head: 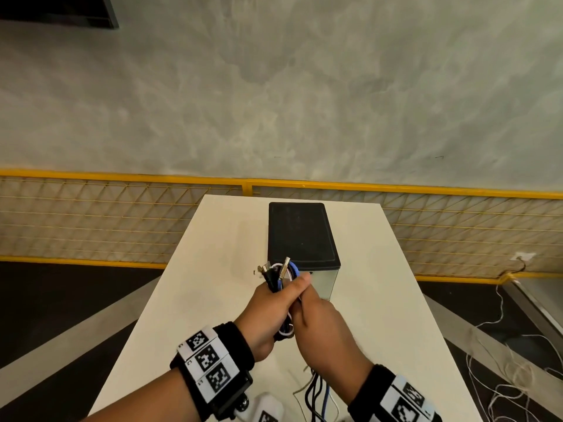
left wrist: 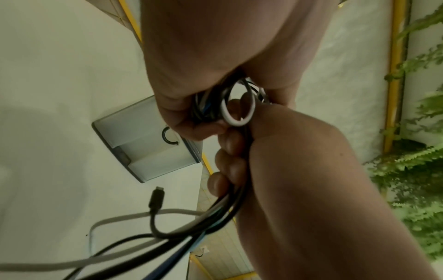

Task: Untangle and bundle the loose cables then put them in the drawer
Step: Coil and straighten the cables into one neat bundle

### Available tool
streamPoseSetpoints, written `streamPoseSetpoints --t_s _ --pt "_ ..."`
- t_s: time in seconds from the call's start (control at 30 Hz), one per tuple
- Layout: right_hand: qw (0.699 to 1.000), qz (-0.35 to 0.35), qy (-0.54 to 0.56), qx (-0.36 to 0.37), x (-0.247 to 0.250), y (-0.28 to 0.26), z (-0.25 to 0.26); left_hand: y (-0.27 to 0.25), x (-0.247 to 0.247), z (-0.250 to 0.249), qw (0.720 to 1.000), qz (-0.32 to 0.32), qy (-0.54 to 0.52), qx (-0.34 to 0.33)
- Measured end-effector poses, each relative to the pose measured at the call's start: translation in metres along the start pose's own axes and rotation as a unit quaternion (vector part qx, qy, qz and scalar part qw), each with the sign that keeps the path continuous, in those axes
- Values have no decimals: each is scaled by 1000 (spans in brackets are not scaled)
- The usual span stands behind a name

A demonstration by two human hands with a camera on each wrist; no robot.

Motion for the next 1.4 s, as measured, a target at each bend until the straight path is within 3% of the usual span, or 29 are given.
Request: streamPoseSetpoints --t_s 0.3,0.4,0.53,0.63,0.8,0.9,1.03,1.2,1.3,1.4 --pt "993 109 28 36 -25 -5 17 8 10 -3 999 -34 -32 -27" --pt "986 78 144 22 -19 -8 11 12 11 -4 996 -36 -76 -33" --pt "968 46 238 -57 -20 -10 -14 18 14 -10 986 -30 -157 -38" --pt "952 95 275 -90 -27 -7 -22 20 14 -10 984 -25 -173 -40" --pt "938 191 280 -78 -41 -3 -19 19 23 -9 980 -49 -186 -58" --pt "906 253 329 -81 -57 -16 -12 16 19 -11 979 -33 -194 -46" --pt "916 317 237 -66 -68 -25 -11 10 15 -13 975 14 -222 -8" --pt "925 370 86 -31 -69 -35 -25 -2 6 -9 981 130 -126 76" --pt "938 345 -24 23 -55 -30 -33 -10 11 1 974 177 -22 137" --pt "945 315 -67 60 -42 -23 -29 -16 15 15 960 201 91 172"
Point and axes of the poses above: each hand's wrist, its own y-axis towards the middle knuckle, its own x-axis out of the back of the hand, z = x × y, the point moved 9 cm from there along y, towards the middle knuckle, and after that the axes turned 4 degrees about z, right-handed, at the moved point
